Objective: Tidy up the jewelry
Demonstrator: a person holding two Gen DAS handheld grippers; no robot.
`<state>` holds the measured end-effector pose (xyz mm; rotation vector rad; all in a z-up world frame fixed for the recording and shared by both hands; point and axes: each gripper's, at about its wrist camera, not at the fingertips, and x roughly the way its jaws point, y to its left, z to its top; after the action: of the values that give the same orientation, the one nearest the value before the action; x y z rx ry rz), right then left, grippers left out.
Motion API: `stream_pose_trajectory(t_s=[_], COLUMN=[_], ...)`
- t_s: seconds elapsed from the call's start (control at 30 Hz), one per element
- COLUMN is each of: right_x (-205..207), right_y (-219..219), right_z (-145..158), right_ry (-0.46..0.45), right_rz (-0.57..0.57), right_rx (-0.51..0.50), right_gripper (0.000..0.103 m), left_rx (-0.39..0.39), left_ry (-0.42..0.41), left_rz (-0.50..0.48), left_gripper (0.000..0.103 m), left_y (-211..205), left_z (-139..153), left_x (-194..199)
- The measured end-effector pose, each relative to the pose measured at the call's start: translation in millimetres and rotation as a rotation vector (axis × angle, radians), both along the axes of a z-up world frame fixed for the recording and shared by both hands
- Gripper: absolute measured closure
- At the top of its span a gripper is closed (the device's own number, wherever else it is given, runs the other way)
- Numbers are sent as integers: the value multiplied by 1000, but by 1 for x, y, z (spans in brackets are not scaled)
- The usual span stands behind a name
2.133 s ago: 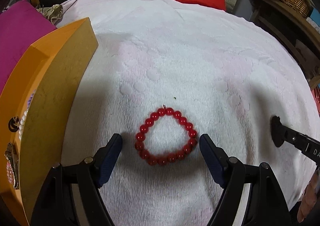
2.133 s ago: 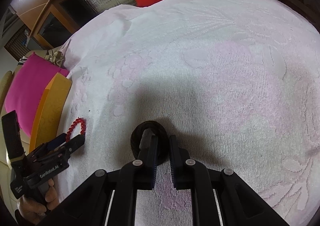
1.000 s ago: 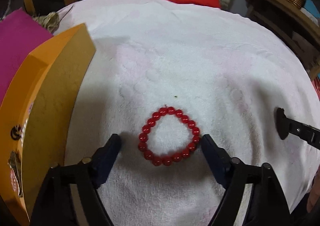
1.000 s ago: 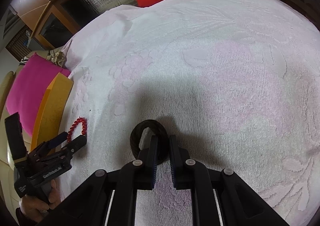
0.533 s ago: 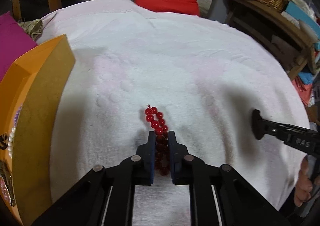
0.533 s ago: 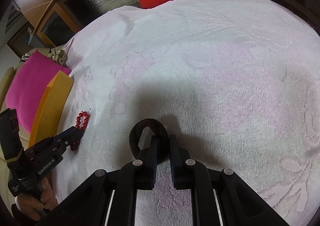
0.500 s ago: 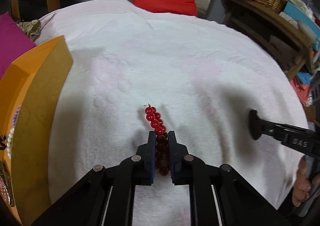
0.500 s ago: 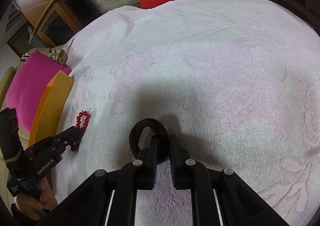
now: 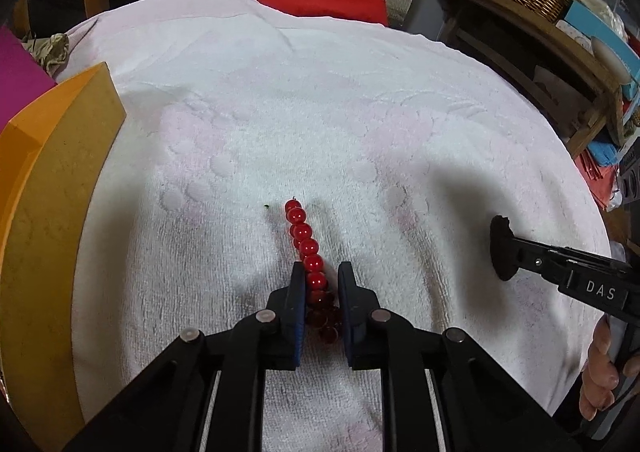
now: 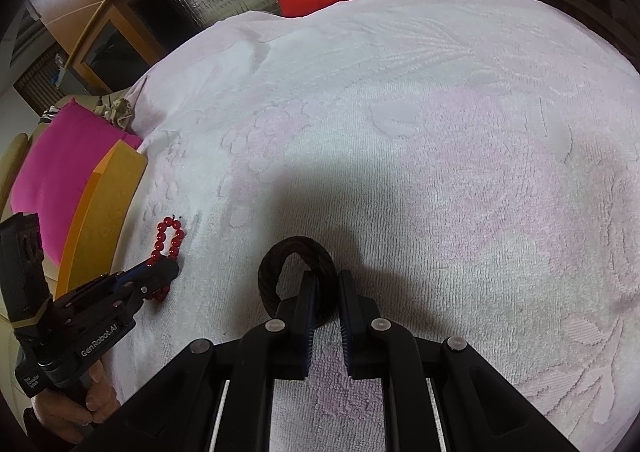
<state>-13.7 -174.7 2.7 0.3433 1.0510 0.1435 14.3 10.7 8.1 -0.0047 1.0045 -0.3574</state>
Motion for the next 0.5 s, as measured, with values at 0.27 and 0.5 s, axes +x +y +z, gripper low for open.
stream_pose_trajectory(t_s=[0.27, 0.5], right_x=[-1, -3], right_y=[-2, -1], right_z=[0, 1], right_ry=[-2, -18], right_rz=[-4, -3], right_rx=[9, -2], right_gripper=[89, 89], left_rx=[-19, -8], left_ry=[-11, -18], left_rz=[20, 25], left_gripper=[94, 94], left_y=[3, 4], left_z=[0, -1], left_x=[0, -2])
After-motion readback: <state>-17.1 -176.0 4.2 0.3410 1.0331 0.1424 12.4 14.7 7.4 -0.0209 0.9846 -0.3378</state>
